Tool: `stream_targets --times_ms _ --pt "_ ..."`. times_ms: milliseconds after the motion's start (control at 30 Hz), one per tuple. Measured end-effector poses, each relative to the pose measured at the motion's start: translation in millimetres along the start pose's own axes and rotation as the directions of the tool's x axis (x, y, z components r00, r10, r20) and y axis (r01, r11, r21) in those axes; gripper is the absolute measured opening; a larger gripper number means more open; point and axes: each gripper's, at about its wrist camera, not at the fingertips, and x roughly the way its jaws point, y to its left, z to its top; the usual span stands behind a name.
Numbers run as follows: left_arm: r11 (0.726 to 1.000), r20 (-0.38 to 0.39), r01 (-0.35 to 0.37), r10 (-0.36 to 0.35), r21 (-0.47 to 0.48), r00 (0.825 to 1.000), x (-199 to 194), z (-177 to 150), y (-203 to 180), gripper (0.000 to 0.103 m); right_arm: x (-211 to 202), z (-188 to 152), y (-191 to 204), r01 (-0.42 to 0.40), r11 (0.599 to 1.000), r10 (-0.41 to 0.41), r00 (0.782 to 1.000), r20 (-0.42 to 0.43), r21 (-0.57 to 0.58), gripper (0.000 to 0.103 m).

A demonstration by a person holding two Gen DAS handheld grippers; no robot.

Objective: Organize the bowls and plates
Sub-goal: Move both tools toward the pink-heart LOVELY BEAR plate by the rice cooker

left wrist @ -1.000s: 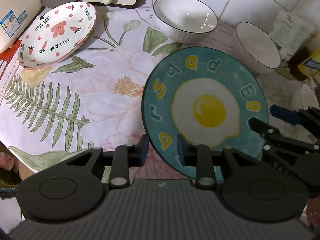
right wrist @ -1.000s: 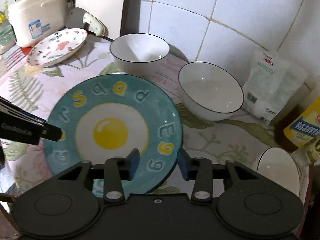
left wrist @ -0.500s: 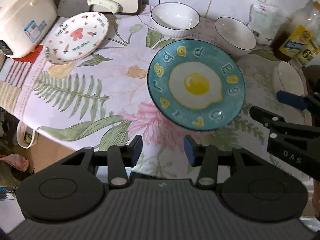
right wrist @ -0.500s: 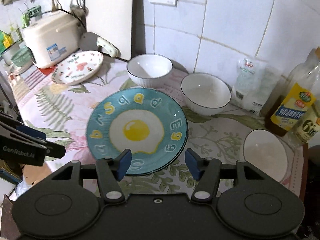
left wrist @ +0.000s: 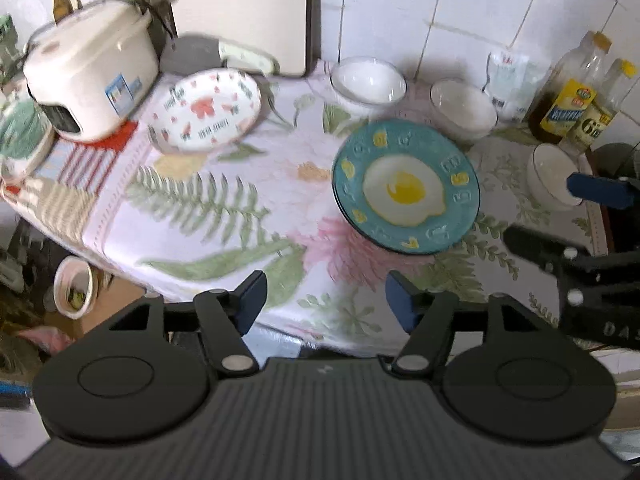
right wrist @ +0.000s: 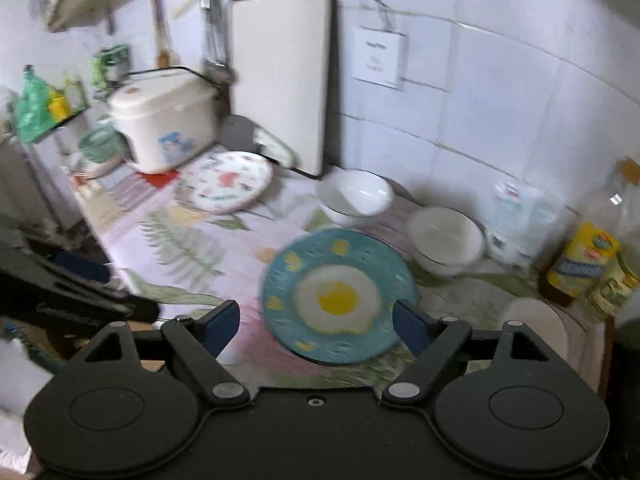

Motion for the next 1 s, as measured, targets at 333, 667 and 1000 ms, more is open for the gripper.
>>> stream_targets --times_ms 333,667,1000 --pt "0.997 0.086 -0.015 0.009 0.074 0.996 -18.8 31.7 65.2 0.075 3.1 49.0 53.8 -0.003 1.0 0.003 0.996 0.093 -0.007 0.087" --pt "0.997 0.138 -0.009 -0.001 0.073 0.99 1.3 83.4 133.1 0.075 56.7 98.7 88.6 -0.03 0.999 0.023 0.984 0.174 0.038 0.087" --pt "0.999 0.131 0.028 -0.032 0.038 0.991 51.0 107.1 185.0 0.075 131.1 120.0 97.4 -0.037 0.997 0.018 0.967 0.252 0.072 0.087"
